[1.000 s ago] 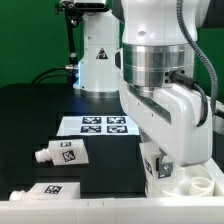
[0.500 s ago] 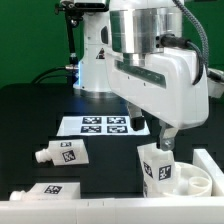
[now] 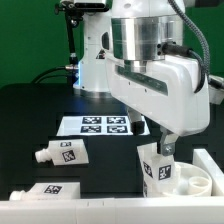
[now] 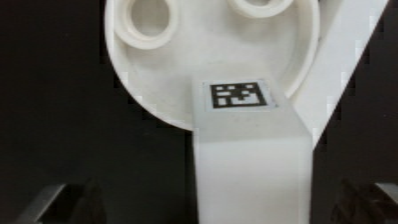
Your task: Assemble stool
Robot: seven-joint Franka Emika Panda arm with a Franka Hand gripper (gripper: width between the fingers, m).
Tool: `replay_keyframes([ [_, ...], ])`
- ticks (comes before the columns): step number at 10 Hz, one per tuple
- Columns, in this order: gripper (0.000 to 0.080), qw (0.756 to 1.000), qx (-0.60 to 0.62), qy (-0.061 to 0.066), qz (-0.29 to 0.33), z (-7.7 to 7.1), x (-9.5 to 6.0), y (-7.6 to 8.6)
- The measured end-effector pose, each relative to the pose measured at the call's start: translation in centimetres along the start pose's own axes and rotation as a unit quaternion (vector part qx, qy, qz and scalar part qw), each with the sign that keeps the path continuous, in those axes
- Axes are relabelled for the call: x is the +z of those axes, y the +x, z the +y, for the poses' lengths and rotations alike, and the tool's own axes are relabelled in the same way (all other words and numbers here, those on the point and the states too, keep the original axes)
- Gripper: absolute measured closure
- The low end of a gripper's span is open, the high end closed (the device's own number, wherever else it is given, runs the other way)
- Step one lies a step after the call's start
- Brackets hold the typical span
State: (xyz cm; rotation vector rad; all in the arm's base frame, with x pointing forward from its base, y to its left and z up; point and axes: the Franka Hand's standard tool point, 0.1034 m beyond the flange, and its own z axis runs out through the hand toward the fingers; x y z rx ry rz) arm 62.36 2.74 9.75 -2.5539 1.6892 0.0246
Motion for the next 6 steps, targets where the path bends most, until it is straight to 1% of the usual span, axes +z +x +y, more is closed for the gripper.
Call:
replay_keyframes([
  [2, 0.015, 1.0, 0.017, 0.016, -0.014, 3.4, -2.2, 2.1],
  [3, 0.015, 0.999, 0.028, 0.017, -0.017, 4.1, -2.3, 2.3],
  [4, 0.015, 0.999, 0.023, 0.016, -0.017, 3.8, -1.9, 1.9],
  [6, 0.015, 0.999, 0.022, 0.015, -0.018, 3.7, -1.8, 1.8],
])
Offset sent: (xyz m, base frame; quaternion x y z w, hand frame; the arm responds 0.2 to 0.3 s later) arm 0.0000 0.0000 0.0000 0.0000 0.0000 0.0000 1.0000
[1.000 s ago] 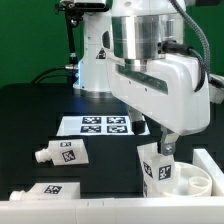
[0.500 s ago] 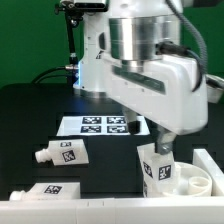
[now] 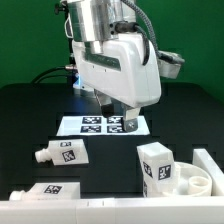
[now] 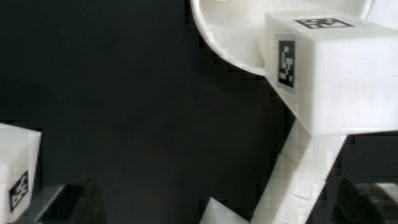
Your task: Assemble stool
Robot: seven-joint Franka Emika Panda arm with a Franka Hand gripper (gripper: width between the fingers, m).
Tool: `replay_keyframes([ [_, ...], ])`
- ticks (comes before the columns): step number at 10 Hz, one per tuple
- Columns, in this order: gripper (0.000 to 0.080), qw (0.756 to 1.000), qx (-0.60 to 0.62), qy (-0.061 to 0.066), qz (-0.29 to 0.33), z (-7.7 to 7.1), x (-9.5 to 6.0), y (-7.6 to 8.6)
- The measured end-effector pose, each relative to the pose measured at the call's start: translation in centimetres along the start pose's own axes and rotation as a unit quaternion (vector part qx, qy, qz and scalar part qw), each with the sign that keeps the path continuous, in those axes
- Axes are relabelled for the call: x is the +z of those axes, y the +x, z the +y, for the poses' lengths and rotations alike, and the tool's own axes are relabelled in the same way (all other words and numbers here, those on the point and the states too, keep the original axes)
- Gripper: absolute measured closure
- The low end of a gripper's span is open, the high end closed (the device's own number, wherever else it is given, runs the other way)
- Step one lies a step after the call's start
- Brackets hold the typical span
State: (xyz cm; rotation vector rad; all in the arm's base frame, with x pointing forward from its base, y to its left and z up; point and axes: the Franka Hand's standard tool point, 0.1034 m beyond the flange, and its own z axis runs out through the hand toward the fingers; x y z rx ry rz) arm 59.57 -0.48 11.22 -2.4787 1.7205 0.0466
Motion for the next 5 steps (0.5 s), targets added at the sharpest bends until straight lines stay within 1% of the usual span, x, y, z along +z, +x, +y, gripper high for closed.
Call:
replay_keyframes([
  [1, 0.015, 1.0, 0.002, -0.001, -0.001, 0.2, 0.1, 0.1],
  [2, 0.015, 0.999, 0.03, 0.007, -0.012, 1.4, 0.4, 0.9],
  [3, 0.015, 0.999, 0.044, 0.0, -0.021, 4.0, 1.1, 2.3],
  [4, 0.015, 0.998, 0.061, -0.009, -0.021, 6.4, 2.0, 3.1],
  [5, 0.015, 0.998, 0.064, -0.014, -0.019, 7.1, 2.6, 2.9],
])
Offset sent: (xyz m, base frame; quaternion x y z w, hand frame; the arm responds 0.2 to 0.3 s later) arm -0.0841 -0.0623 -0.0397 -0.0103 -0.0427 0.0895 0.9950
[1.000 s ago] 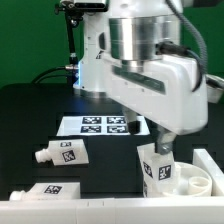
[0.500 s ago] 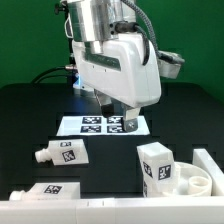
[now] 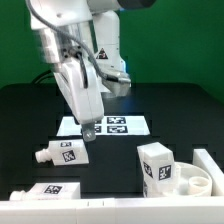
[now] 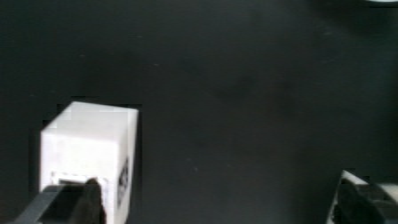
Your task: Assemble stool
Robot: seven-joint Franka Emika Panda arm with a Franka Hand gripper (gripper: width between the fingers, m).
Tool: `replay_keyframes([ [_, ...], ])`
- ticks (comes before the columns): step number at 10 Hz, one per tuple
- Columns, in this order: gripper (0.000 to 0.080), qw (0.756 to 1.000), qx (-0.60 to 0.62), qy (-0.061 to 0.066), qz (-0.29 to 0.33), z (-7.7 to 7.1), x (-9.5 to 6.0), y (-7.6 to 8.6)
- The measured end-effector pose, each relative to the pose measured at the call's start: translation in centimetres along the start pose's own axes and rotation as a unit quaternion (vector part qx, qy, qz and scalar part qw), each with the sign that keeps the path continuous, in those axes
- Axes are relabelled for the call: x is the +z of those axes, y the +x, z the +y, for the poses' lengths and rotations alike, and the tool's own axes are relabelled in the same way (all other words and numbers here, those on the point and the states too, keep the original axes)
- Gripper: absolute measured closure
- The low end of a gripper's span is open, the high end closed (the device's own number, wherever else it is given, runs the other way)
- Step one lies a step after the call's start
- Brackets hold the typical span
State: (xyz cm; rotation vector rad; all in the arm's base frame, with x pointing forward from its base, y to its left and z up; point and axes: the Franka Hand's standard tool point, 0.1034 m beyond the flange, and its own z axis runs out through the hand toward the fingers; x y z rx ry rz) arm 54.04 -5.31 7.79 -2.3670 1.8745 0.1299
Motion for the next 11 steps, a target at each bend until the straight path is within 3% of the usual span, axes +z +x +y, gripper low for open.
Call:
replay_keyframes([
  [3, 0.015, 1.0, -0.006, 0.004, 0.0, -0.6, -0.3, -0.2],
  [4, 0.015, 1.0, -0.005, 0.011, 0.0, -0.2, 0.0, 0.2],
  [5, 0.015, 1.0, 0.011, 0.01, -0.007, 1.5, 0.7, 1.0],
  [6, 0.015, 1.0, 0.016, 0.008, -0.008, 2.3, 0.4, 2.0],
  [7, 0.015, 1.0, 0.02, 0.017, 0.011, 3.4, 1.2, 2.7],
  [8, 0.015, 0.999, 0.023, 0.009, 0.028, 5.2, 2.8, 3.1],
  [11, 0.015, 0.999, 0.021, -0.001, 0.042, 6.1, 5.7, 2.7],
])
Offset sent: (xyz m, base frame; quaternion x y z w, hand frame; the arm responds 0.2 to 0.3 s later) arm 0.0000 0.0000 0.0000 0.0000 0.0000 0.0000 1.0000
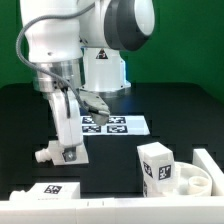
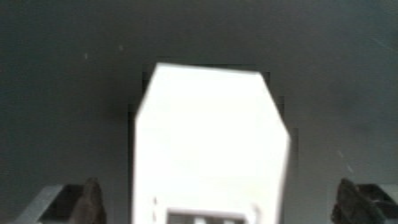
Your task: Assemble stool
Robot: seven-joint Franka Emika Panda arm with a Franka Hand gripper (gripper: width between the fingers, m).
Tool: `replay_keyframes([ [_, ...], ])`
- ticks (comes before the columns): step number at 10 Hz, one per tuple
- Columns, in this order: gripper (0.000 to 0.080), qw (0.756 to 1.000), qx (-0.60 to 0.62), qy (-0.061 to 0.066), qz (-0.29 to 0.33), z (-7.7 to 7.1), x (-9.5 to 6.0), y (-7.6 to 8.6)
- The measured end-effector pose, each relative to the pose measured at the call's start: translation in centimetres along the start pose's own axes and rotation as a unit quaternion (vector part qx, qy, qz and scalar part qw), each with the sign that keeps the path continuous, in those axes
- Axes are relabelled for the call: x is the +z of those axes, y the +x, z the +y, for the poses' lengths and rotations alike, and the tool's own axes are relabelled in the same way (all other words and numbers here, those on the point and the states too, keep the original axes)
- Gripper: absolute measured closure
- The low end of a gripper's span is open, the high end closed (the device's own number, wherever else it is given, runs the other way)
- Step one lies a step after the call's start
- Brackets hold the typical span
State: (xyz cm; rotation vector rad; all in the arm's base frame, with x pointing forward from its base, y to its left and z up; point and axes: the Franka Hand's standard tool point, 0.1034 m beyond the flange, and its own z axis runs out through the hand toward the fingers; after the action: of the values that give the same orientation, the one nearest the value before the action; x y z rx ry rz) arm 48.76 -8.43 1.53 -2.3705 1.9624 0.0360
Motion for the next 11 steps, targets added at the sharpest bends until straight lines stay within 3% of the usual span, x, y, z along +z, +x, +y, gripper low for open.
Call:
replay_keyframes([
  [4, 0.016, 1.0, 0.001, -0.002, -0.002, 0.1, 0.3, -0.1],
  [5, 0.036, 1.0, 0.001, -0.002, -0.002, 0.1, 0.3, -0.1],
  [6, 0.047, 1.0, 0.001, -0.002, -0.002, 0.1, 0.3, -0.1],
  [9, 0.0469, 0.996, 0.093, -0.002, -0.007, 0.7, 0.3, -0.8],
  [11, 0.0469, 0.962, 0.273, 0.019, -0.015, 1.2, 0.1, -2.0],
])
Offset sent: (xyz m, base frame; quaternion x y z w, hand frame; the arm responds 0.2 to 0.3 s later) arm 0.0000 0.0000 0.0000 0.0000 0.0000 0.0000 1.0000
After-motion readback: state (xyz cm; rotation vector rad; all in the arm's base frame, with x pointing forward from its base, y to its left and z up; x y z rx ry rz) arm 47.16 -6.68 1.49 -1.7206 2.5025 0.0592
